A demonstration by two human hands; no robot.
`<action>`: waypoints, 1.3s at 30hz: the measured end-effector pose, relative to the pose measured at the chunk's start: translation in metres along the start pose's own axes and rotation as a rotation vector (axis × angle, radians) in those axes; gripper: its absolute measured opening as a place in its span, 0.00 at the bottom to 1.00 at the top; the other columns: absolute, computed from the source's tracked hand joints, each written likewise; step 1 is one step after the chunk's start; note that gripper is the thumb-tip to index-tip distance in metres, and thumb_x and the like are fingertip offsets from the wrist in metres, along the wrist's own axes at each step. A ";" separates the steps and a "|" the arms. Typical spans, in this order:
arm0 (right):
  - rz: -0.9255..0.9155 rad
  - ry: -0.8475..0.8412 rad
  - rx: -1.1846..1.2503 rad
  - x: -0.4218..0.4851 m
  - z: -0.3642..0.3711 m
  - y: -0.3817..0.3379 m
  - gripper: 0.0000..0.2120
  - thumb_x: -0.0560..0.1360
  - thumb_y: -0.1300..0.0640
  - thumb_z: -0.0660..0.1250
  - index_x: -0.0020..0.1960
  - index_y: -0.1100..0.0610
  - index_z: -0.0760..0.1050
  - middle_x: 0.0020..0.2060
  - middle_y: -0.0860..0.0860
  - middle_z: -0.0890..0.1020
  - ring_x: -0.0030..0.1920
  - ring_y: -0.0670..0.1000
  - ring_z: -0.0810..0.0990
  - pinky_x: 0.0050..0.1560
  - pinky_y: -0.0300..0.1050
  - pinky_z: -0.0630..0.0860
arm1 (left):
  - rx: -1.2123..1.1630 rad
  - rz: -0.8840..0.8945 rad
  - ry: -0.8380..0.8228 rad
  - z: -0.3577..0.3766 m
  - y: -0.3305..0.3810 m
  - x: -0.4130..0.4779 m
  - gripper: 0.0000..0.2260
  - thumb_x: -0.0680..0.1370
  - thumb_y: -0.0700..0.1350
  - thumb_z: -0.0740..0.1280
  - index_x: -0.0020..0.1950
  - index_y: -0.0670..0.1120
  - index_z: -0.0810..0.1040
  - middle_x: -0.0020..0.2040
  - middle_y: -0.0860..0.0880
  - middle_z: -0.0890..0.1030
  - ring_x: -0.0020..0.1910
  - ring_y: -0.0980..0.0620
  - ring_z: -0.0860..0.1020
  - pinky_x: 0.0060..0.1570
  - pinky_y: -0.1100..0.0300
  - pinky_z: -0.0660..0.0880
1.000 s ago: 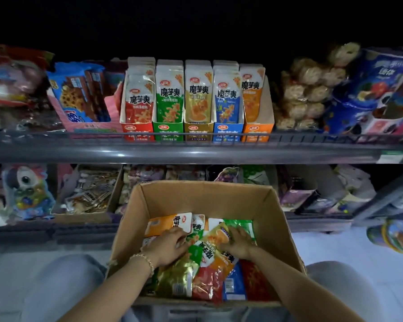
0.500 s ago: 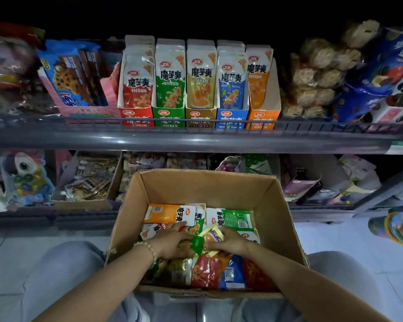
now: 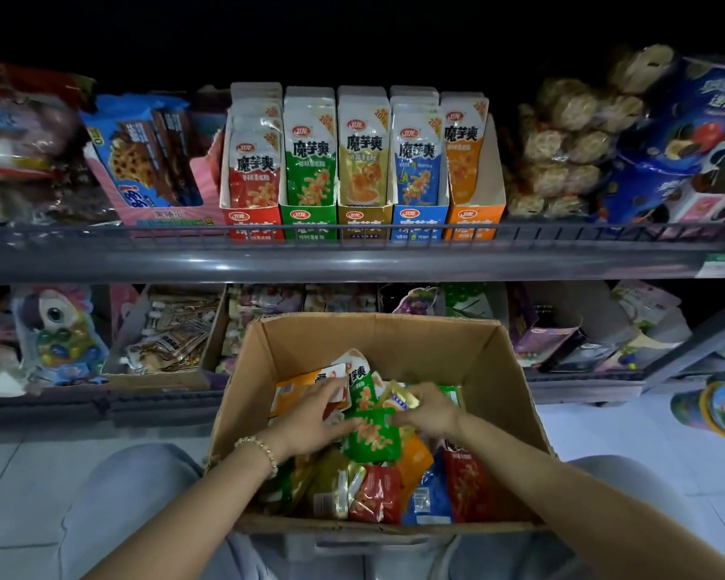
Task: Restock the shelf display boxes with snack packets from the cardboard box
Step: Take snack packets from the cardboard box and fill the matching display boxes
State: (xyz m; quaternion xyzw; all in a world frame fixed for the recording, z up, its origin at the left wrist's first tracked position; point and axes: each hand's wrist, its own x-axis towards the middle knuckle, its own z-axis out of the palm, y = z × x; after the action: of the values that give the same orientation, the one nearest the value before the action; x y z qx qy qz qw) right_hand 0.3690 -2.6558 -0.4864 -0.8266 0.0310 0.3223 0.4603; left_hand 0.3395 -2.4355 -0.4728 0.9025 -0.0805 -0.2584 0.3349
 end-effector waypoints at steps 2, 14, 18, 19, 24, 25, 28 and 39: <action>-0.051 0.032 0.016 -0.019 -0.025 -0.014 0.04 0.72 0.62 0.72 0.44 0.62 0.79 0.35 0.52 0.82 0.28 0.43 0.78 0.32 0.35 0.75 | -0.043 0.025 0.067 -0.008 0.009 -0.002 0.35 0.75 0.61 0.64 0.77 0.52 0.52 0.77 0.53 0.54 0.75 0.52 0.53 0.71 0.57 0.55; -0.373 0.194 0.587 -0.068 -0.056 -0.096 0.06 0.77 0.57 0.65 0.50 0.59 0.78 0.42 0.54 0.85 0.42 0.52 0.84 0.49 0.47 0.78 | -0.678 0.117 0.187 -0.059 0.088 -0.035 0.18 0.73 0.47 0.72 0.62 0.49 0.76 0.50 0.56 0.84 0.46 0.58 0.83 0.43 0.66 0.78; -0.438 0.200 0.605 -0.072 -0.049 -0.111 0.09 0.77 0.56 0.65 0.55 0.58 0.76 0.46 0.54 0.85 0.46 0.52 0.84 0.49 0.45 0.78 | -0.723 0.141 0.267 -0.075 0.095 -0.047 0.11 0.72 0.45 0.72 0.53 0.54 0.78 0.46 0.54 0.85 0.45 0.52 0.84 0.45 0.57 0.81; -0.470 0.190 0.557 -0.074 -0.050 -0.113 0.10 0.75 0.57 0.67 0.55 0.57 0.76 0.47 0.54 0.85 0.46 0.52 0.84 0.49 0.45 0.79 | -0.703 0.144 0.277 -0.081 0.096 -0.050 0.11 0.71 0.46 0.73 0.53 0.53 0.79 0.47 0.53 0.85 0.45 0.51 0.84 0.47 0.54 0.81; -0.563 0.156 0.223 -0.085 -0.067 -0.133 0.28 0.64 0.64 0.77 0.59 0.54 0.69 0.49 0.54 0.84 0.47 0.52 0.84 0.46 0.46 0.81 | -0.458 0.214 0.308 -0.109 0.103 -0.061 0.08 0.69 0.51 0.75 0.45 0.52 0.82 0.42 0.60 0.84 0.42 0.63 0.82 0.45 0.64 0.77; -0.561 0.134 0.197 -0.086 -0.068 -0.137 0.28 0.64 0.65 0.78 0.59 0.55 0.69 0.49 0.54 0.84 0.47 0.53 0.85 0.46 0.47 0.81 | -0.435 0.231 0.343 -0.112 0.107 -0.062 0.06 0.69 0.50 0.76 0.44 0.52 0.83 0.41 0.59 0.84 0.41 0.62 0.82 0.42 0.65 0.76; -0.553 0.163 0.279 -0.089 -0.069 -0.146 0.24 0.66 0.66 0.76 0.57 0.59 0.70 0.47 0.56 0.85 0.46 0.55 0.85 0.44 0.48 0.82 | -0.530 0.214 0.420 -0.119 0.117 -0.061 0.08 0.70 0.48 0.75 0.46 0.48 0.82 0.40 0.51 0.85 0.38 0.54 0.84 0.36 0.59 0.79; -0.520 0.239 0.275 -0.095 -0.086 -0.153 0.14 0.68 0.62 0.75 0.51 0.61 0.76 0.47 0.55 0.85 0.45 0.55 0.85 0.46 0.50 0.82 | -0.816 0.145 0.350 -0.129 0.111 -0.053 0.20 0.69 0.40 0.75 0.59 0.47 0.76 0.48 0.49 0.85 0.45 0.51 0.83 0.40 0.59 0.78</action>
State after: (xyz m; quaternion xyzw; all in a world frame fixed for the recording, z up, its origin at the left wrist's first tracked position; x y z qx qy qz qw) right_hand 0.3908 -2.6589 -0.2884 -0.7690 -0.0840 0.0871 0.6277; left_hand 0.3641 -2.4306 -0.2965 0.7189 0.0226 -0.0880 0.6892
